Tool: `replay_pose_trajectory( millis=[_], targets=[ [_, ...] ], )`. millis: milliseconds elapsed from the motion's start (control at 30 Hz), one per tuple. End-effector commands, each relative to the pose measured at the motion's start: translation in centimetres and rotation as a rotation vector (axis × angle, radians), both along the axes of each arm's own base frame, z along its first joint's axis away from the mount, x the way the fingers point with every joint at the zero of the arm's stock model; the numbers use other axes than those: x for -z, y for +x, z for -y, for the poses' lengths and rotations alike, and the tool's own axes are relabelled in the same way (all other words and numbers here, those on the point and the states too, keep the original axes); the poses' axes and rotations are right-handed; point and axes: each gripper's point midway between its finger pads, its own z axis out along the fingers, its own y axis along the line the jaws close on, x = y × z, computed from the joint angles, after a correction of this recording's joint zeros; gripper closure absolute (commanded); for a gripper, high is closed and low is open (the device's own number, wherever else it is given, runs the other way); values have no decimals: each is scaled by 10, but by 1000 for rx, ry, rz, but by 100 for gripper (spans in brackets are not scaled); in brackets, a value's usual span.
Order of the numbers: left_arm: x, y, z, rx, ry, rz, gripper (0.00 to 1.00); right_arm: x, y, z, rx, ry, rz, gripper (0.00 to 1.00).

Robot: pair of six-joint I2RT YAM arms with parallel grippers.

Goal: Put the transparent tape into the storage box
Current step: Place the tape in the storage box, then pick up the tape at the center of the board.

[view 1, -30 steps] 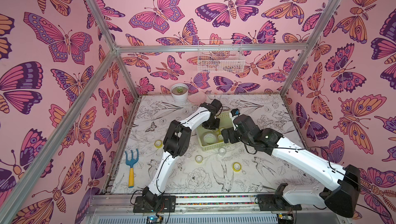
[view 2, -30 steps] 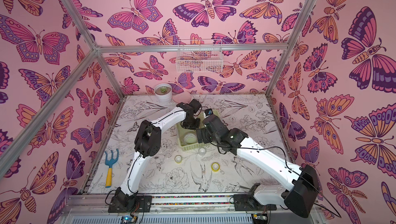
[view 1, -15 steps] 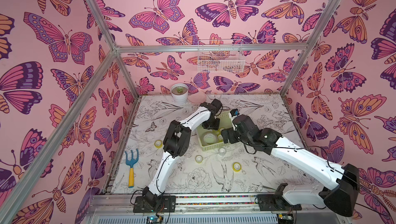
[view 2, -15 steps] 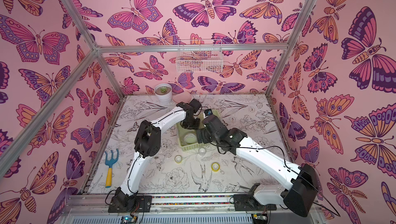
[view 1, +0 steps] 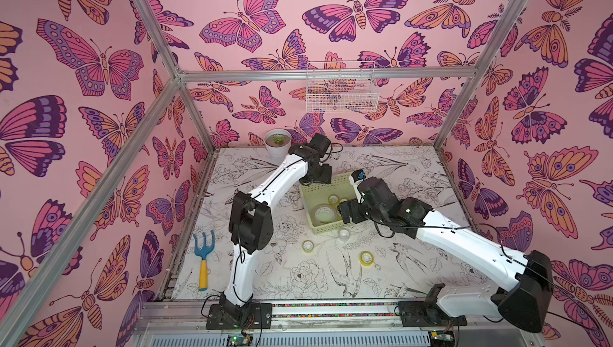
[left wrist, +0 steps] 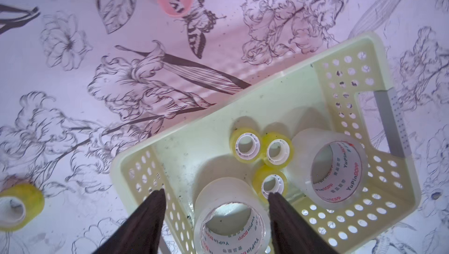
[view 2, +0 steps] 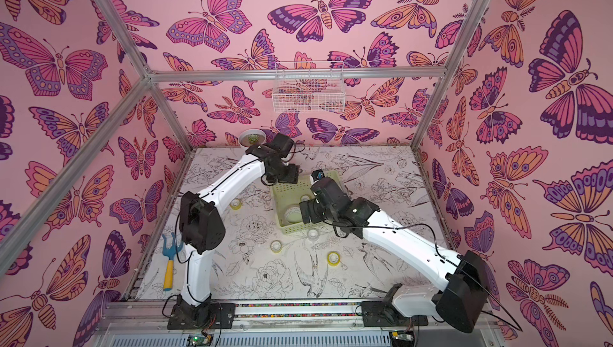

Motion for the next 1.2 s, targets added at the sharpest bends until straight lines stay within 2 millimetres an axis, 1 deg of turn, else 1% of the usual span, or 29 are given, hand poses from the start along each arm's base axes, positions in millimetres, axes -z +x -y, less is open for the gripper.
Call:
replay_pose_trajectory(
  millis=[0, 33, 133, 300, 533, 567, 600, 700, 833, 933, 967, 1000, 1067, 1167],
  targets=[
    [1, -8, -32, -70, 47, -20, 23, -16, 2, -22, -80, 63, 11, 1],
    [-1, -10, -41, -84, 53, -20, 22, -16, 2, -27, -98, 69, 3, 1],
    [-1, -15, -66, -130, 87, -18, 10, -17, 1, -41, -148, 91, -14, 1],
    [4, -24, -108, -221, 127, -39, 0, -19, -2, -65, -234, 124, -45, 1],
    [14, -40, -167, -360, 176, -68, 0, -21, -6, -95, -332, 118, -62, 1],
    [17, -42, -173, -376, 178, -74, 0, -26, -7, -98, -343, 123, -55, 1],
    [21, -44, -179, -386, 176, -89, 0, -15, -5, -104, -351, 106, -75, 1],
    [37, -48, -196, -421, 159, -135, 0, -17, -6, -113, -374, 112, -74, 1],
    [55, -48, -213, -457, 132, -163, 0, -17, -7, -121, -396, 97, -78, 1],
    [66, -46, -223, -477, 119, -181, 9, -16, -8, -124, -404, 85, -75, 1],
    [70, -45, -225, -483, 116, -186, 13, -17, -8, -124, -404, 85, -75, 1],
    [73, -44, -228, -490, 116, -188, 19, -16, -8, -124, -404, 84, -75, 1],
    [78, -41, -233, -503, 120, -190, 24, -15, -8, -124, -402, 78, -76, 1],
    [86, -38, -240, -520, 125, -201, 37, -16, -7, -122, -396, 75, -72, 1]
  ],
)
